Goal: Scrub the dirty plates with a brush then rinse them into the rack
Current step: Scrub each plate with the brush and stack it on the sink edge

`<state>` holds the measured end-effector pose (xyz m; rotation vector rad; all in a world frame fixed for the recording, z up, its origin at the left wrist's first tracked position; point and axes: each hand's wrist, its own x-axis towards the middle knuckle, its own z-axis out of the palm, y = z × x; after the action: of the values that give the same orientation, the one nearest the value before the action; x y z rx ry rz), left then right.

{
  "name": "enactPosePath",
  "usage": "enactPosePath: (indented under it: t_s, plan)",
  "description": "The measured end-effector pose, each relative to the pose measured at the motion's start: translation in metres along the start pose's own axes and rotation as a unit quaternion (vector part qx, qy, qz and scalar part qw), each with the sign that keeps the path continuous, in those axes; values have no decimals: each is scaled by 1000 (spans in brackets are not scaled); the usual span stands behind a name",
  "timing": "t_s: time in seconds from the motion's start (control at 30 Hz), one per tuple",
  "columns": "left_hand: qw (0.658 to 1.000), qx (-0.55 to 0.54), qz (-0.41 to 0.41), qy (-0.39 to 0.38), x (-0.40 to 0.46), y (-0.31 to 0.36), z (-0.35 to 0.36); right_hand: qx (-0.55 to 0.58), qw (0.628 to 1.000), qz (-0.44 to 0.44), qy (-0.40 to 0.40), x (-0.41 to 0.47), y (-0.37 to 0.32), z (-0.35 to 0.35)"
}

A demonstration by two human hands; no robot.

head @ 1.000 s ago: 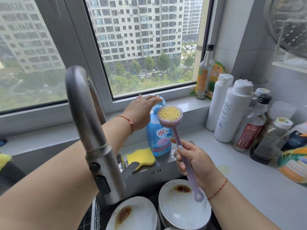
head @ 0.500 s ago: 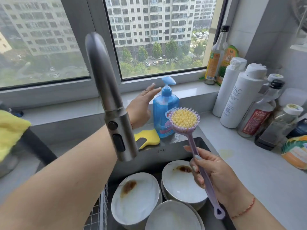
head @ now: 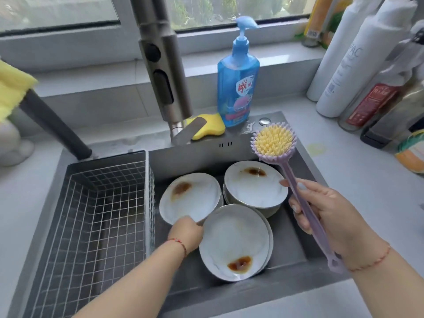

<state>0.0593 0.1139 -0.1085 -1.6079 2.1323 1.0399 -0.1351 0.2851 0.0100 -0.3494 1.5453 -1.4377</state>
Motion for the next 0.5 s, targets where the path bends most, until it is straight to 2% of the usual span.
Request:
enactPosePath:
  t_s: [0.07, 0.13, 0.37, 0.43, 0.5]
  plan:
    - [996, 59, -31, -59, 6, -8, 20, -16, 1000, 8, 13, -3, 5, 1]
    - [993, 61, -48, -84, 11, -10, 37, -28, 999, 10, 18, -6, 9, 1]
    - [987, -81, -118, -72, 31, -16, 59, -48, 998, 13, 35, -11, 17, -8]
    - [976, -152, -142, -62, 32, -20, 65, -54, 998, 18, 40, -11, 19, -9]
    - [946, -267, -184, -28, 33, -18, 62, -60, 997, 22, 38, -9, 21, -9]
